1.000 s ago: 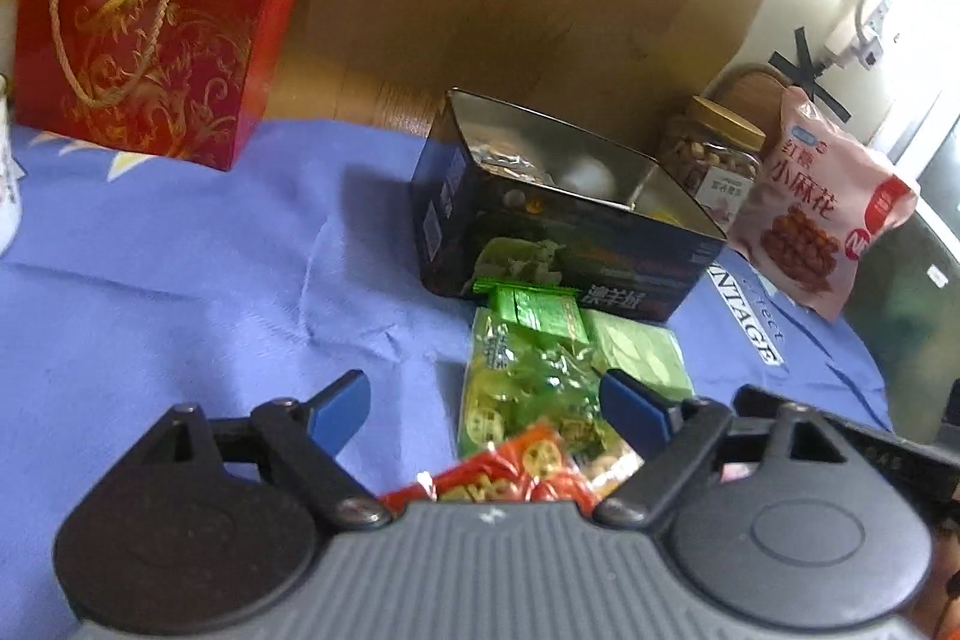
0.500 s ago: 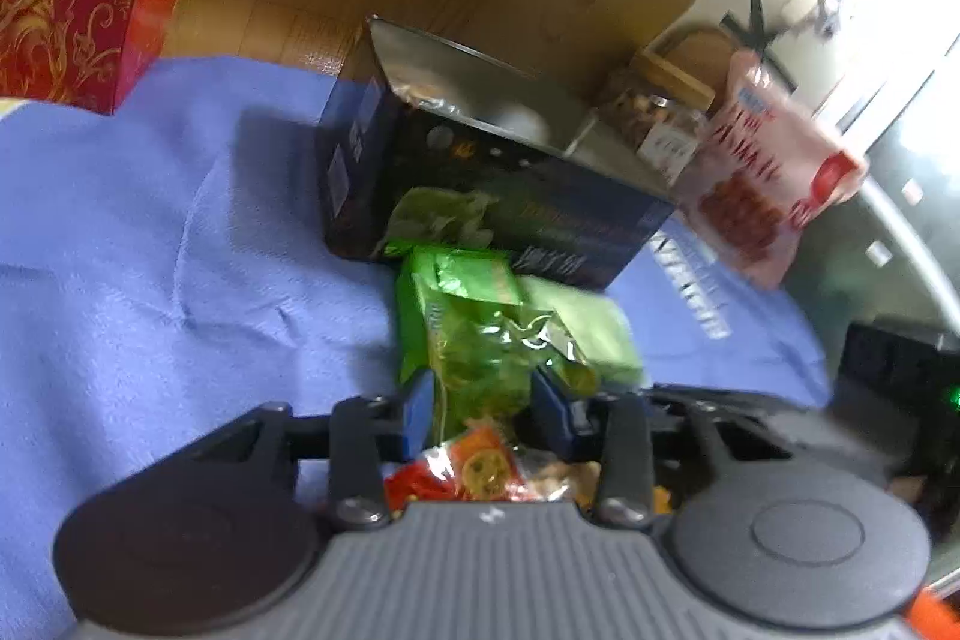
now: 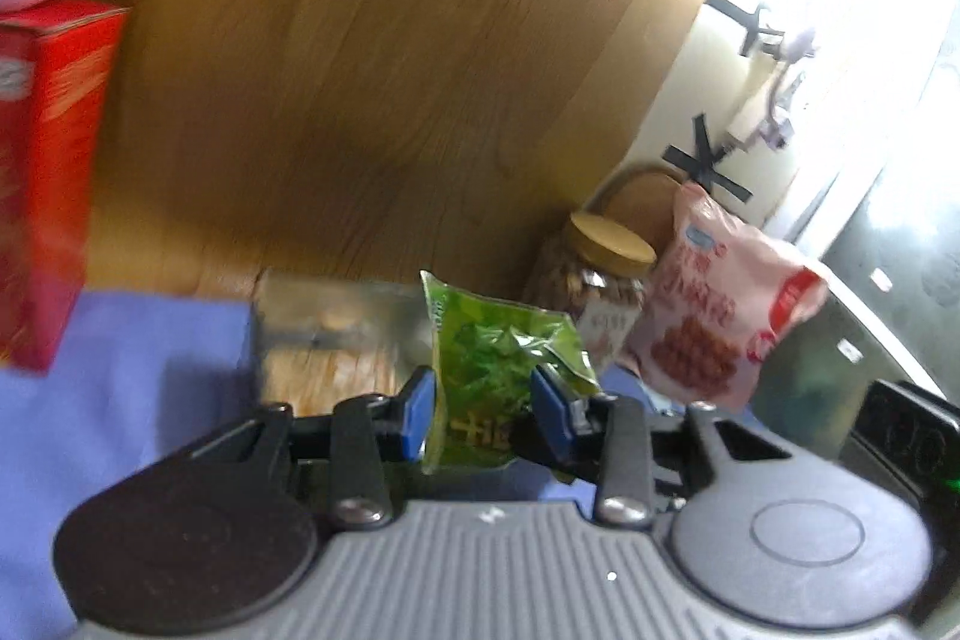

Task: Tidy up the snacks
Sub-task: 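Drop the green packet into the black tin box, then grasp the pale green wafer packet with the left tool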

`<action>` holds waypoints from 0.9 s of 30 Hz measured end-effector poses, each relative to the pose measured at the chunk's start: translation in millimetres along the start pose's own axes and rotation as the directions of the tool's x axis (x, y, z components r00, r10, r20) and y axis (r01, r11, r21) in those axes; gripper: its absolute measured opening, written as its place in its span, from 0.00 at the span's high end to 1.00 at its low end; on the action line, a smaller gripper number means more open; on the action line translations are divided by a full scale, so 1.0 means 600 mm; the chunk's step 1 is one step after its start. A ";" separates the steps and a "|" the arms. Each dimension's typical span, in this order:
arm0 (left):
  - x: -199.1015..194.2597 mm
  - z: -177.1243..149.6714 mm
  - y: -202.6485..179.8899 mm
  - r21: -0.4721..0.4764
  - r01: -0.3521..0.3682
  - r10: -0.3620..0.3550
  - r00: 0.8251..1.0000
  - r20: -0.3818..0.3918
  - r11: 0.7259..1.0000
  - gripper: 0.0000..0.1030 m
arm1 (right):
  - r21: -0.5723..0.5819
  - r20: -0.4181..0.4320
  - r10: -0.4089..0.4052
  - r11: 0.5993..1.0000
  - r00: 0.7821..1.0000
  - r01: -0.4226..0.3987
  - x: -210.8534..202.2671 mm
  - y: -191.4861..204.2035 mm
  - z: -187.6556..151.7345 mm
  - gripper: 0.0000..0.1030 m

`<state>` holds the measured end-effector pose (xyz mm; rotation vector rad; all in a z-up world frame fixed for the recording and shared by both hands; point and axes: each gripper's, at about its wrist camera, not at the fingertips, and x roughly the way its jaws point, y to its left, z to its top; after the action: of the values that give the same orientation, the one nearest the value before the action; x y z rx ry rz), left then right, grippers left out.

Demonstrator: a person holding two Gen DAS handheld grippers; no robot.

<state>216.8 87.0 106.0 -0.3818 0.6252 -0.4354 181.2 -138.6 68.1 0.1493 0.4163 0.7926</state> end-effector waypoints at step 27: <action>0.073 -0.134 -0.019 0.007 -0.035 0.036 0.968 -0.247 0.999 0.51 | -0.061 -0.234 -0.098 0.994 0.967 0.086 -0.027 -0.058 -0.120 0.42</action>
<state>195.1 38.8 30.7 -0.3154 0.8726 -0.4528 164.1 -176.5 -2.0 -0.0130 0.6245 0.7313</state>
